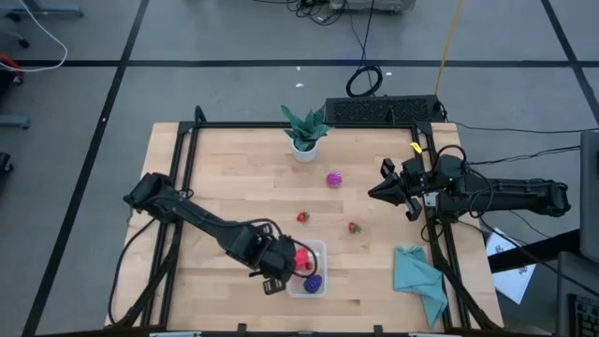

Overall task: Pick and placing Produce into tupperware
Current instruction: Put the pink peach into the transparent container

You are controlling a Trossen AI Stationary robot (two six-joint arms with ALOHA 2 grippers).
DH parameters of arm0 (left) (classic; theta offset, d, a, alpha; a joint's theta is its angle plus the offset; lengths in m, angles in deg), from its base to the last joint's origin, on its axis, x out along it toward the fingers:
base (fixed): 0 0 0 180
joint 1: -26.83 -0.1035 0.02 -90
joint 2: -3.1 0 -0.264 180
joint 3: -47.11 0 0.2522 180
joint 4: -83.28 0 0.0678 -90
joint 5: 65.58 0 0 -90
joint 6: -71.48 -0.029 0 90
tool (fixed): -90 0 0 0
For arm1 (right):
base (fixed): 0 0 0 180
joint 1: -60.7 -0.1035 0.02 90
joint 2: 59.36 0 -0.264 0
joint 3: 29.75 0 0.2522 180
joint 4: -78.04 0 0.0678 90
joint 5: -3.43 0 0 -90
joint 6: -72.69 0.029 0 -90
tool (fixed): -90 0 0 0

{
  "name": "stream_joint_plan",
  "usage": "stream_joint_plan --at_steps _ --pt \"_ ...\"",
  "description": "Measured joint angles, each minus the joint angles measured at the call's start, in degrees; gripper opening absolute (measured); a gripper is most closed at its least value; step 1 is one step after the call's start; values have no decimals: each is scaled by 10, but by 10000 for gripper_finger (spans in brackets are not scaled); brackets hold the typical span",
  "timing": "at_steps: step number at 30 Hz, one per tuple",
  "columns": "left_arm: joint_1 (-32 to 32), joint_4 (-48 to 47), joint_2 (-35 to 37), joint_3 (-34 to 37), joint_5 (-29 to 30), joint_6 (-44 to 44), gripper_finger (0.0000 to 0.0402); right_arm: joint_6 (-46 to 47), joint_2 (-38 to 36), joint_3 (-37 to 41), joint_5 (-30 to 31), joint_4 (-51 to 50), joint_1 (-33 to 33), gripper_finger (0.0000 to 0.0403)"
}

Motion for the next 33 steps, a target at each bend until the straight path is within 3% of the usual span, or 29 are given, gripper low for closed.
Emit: stream_joint_plan --at_steps 14,22,33 --pt "-32 136 -17 -1 5 -110 120 0 0 0 1 0 0 18" --pt "-50 169 -86 -3 -46 -126 120 0 0 0 2 -1 0 18" --pt "-52 165 -160 -96 -53 -179 120 0 1 0 2 -5 0 18"
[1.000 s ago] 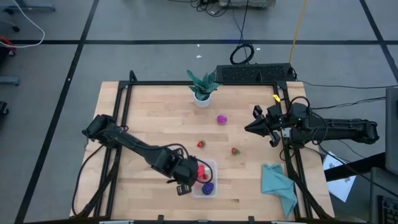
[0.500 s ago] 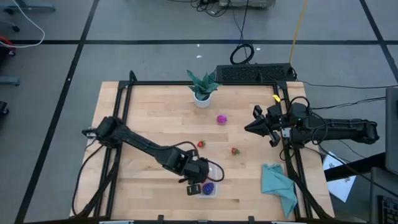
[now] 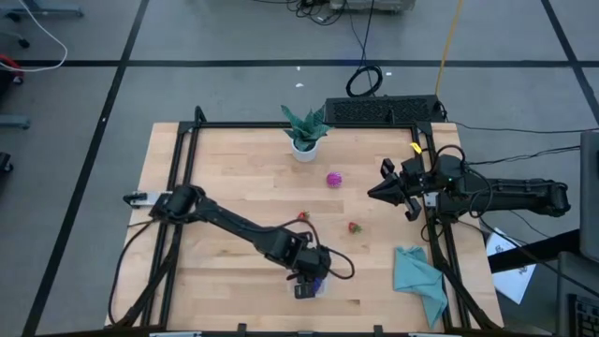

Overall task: Pick and placing Produce into tupperware
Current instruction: Put the pink peach into the transparent container

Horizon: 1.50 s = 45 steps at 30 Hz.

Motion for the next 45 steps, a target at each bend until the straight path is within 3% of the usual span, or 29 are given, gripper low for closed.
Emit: stream_joint_plan --at_steps 7,45 --pt "-4 -6 -30 -35 -2 -24 120 0 0 0 0 -5 0 18" --pt "-22 -13 -49 -33 21 -48 120 12 0 0 0 -8 0 18"
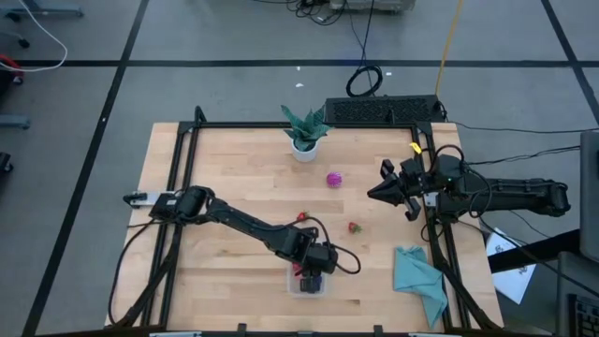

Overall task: Pick and placing Produce into tupperware
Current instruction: Put the pink peach into the transparent container

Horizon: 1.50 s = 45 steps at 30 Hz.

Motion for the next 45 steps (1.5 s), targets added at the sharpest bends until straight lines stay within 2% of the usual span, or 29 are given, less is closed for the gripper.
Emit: stream_joint_plan --at_steps 35,45 --pt "-2 0 -15 0 -5 15 121 18 0 0 0 0 0 18" --pt "-8 0 -15 0 -10 28 178 18 0 0 0 0 0 18"
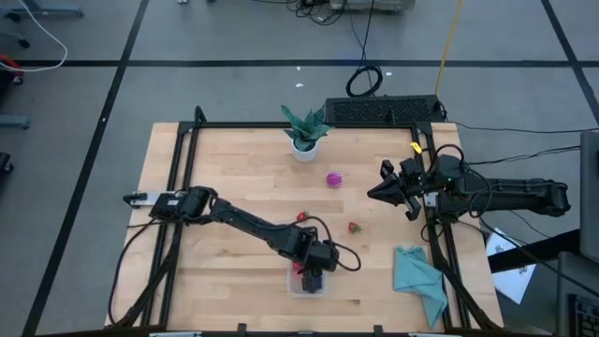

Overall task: Pick and placing Produce into tupperware
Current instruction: Put the pink peach into the transparent container, then put the violet onion into the transparent container

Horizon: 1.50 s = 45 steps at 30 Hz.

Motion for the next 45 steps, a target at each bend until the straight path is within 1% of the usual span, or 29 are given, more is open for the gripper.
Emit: stream_joint_plan --at_steps 5,9,18,24,29,32,35,38,42,45 --pt "-3 0 1 0 -4 0 205 0 0 0 0 0 0 18" --pt "-3 -2 5 0 -4 0 217 0 0 0 0 0 0 18" --pt "-1 -48 54 0 0 3 209 0 0 0 0 0 0 18" --pt "7 -97 96 0 27 7 195 0 0 0 0 -2 0 18" --pt "14 -177 124 0 79 9 183 -10 0 0 -2 -3 -1 18" --pt "14 -231 140 0 109 27 177 -31 0 0 -6 -4 -1 18" --pt "14 -281 149 0 118 49 173 -55 0 0 -19 -9 -1 18" --pt "14 -324 156 0 145 66 170 -62 0 0 -30 -18 0 18" --pt "14 -365 155 0 167 75 170 -63 0 0 -31 -42 0 18" --pt "13 -373 155 0 176 75 170 -63 0 0 -31 -54 0 18"
